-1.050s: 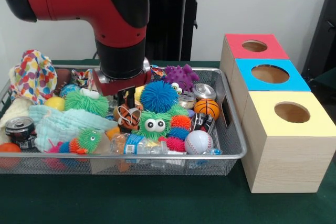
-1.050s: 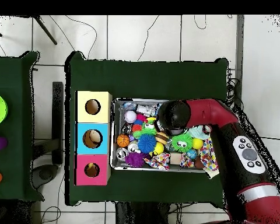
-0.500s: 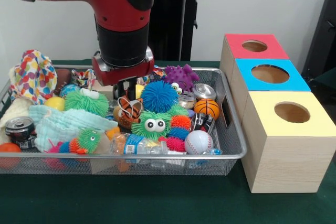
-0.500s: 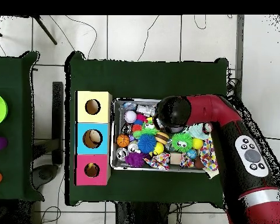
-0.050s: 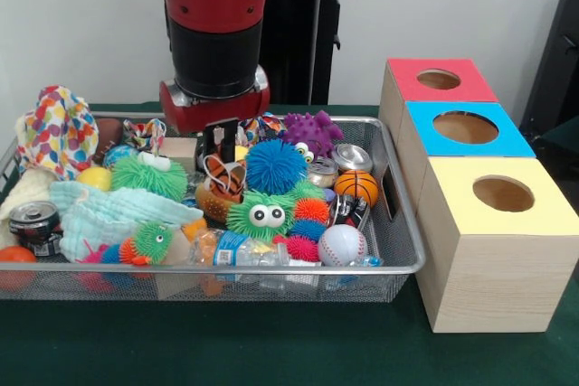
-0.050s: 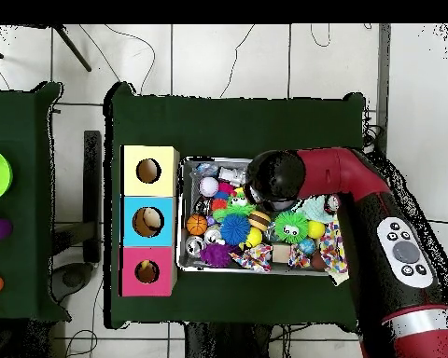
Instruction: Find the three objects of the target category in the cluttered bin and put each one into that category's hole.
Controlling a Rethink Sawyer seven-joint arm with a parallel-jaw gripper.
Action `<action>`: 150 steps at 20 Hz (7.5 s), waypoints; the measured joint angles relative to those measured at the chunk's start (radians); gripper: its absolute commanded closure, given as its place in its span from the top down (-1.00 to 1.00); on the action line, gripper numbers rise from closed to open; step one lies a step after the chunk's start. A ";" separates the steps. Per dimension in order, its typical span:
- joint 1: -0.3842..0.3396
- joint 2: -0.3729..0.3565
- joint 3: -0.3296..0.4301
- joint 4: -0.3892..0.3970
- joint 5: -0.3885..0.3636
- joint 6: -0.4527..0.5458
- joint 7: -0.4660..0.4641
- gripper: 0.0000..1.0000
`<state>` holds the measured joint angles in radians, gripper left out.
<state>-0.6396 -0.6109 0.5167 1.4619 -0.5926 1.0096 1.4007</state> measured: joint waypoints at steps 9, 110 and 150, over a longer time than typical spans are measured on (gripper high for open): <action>0.040 -0.054 -0.028 0.008 0.049 0.043 0.000 -1.00; 0.440 -0.367 -0.440 0.504 0.657 -0.066 0.001 -1.00; 0.447 -0.372 -0.450 0.667 0.785 -0.351 0.001 -1.00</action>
<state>-0.1929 -0.9832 0.0666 2.1285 0.1924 0.6590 1.4013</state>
